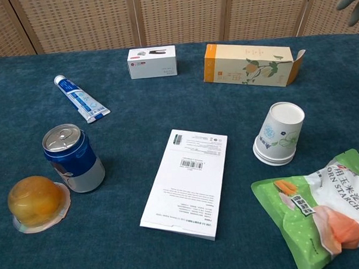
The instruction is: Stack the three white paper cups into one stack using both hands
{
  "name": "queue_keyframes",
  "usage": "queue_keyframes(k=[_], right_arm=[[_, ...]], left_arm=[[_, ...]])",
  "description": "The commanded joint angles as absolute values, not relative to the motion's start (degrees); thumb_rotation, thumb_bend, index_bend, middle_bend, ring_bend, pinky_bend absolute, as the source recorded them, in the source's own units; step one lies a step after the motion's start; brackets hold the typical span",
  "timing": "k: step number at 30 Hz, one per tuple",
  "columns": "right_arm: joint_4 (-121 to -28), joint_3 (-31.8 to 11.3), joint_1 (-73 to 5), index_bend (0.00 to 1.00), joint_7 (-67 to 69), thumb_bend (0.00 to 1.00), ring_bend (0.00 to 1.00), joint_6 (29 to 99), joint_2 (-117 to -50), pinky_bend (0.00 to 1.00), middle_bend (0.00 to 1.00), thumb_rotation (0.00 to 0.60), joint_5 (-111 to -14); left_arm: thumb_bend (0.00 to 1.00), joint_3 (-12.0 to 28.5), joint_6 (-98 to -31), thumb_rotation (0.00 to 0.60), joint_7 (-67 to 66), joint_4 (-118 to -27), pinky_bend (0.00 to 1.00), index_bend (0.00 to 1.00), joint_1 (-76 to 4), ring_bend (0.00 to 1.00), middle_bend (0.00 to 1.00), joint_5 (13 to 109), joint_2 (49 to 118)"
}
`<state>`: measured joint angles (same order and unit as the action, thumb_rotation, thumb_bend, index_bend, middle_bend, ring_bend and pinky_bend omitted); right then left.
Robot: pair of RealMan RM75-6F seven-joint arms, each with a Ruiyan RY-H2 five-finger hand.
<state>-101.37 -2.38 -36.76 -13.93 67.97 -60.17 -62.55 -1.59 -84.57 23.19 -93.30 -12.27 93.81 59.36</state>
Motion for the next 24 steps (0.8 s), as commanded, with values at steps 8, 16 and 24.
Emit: queue_keyframes(k=[8,16,24], right_arm=[[-91.42,-1.23,-25.85,0.07,-4.93,0.26,0.00,78.27,-61.61,0.37,0.20,0.600,-71.20],[-89.02,-0.70,-19.26,0.07,-1.12,0.26,0.00,83.11,-61.60,0.37,0.20,0.600,-73.58],[-88.10,-1.02,-16.22,0.07,0.27,0.26,0.00,84.06,-62.31,0.37,0.20,0.600,-75.54]], left_arm=[[0.49,-2.83,-88.71,0.463,14.21,-94.39,0.07,0.00,-7.48,0.00,0.00,93.09,60.82],[0.49,-3.18,-92.05,0.456,10.71,-94.74,0.05,0.00,-4.78,0.00,0.00,94.24,61.60],[0.49,-3.47,-93.72,0.458,8.28,-96.27,0.05,0.00,-3.59,0.00,0.00,96.31,60.96]])
